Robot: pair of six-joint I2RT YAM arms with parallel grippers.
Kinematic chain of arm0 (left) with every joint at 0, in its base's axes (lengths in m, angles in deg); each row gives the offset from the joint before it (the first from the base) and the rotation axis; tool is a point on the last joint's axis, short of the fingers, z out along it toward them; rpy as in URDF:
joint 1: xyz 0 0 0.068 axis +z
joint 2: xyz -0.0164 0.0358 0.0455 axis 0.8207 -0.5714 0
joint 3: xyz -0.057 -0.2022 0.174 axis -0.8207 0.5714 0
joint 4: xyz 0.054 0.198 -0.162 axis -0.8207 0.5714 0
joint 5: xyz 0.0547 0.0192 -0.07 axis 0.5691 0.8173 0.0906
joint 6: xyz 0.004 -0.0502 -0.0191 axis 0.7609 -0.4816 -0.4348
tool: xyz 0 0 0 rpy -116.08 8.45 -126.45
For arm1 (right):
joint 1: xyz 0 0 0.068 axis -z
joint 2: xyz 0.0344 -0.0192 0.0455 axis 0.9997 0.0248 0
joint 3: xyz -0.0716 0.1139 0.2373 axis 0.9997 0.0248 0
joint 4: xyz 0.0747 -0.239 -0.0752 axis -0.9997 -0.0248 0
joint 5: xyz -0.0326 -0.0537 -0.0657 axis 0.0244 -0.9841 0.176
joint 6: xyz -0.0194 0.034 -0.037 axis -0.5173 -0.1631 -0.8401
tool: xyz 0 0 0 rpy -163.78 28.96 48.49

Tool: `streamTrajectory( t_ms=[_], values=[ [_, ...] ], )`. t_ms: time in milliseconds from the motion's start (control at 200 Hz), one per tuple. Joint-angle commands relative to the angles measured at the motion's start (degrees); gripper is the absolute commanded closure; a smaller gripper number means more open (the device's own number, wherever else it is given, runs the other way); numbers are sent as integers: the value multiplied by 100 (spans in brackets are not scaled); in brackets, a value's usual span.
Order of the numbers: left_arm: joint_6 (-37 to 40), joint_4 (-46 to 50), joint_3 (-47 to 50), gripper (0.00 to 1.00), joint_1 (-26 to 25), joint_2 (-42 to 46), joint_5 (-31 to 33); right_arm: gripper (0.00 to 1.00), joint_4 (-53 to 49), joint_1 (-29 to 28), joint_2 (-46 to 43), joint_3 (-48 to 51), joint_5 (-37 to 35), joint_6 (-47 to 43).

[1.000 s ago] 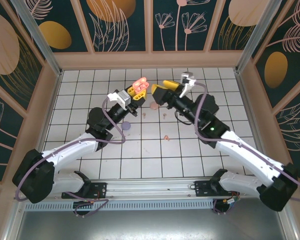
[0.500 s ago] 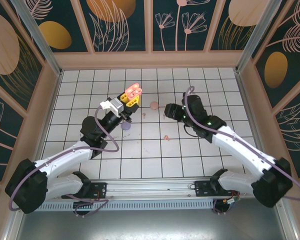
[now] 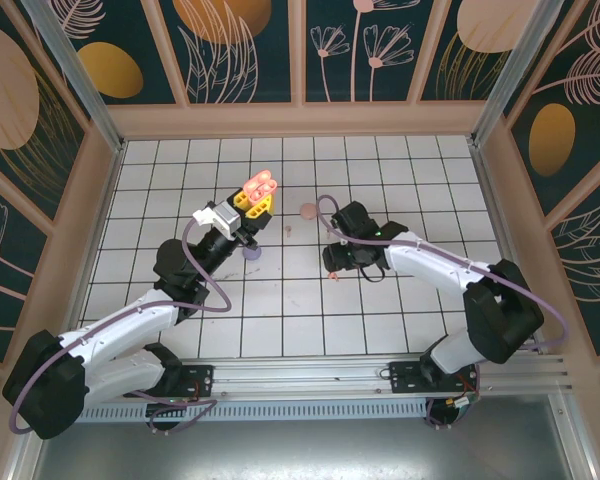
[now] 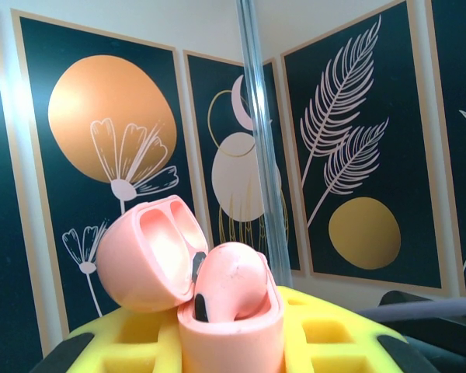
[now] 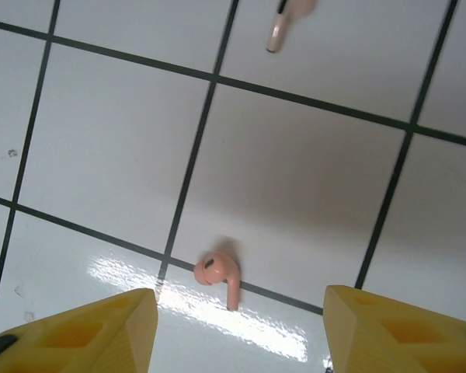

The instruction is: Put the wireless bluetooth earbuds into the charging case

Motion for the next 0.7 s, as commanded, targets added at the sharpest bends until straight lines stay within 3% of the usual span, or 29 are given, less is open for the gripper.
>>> streamTrajectory(
  t_ms=[0,240,696],
  values=[
    [120,-70,40,100,-41,80,45,43,-370,-151,307,-302,102,-544],
    [122,-100,-3,100,-41,35,27,47,-505,-340,963,-603,-335,-548],
    [127,-107,14,100,-41,52,27,51,-373,-475,1406,-671,-190,-536]
  ],
)
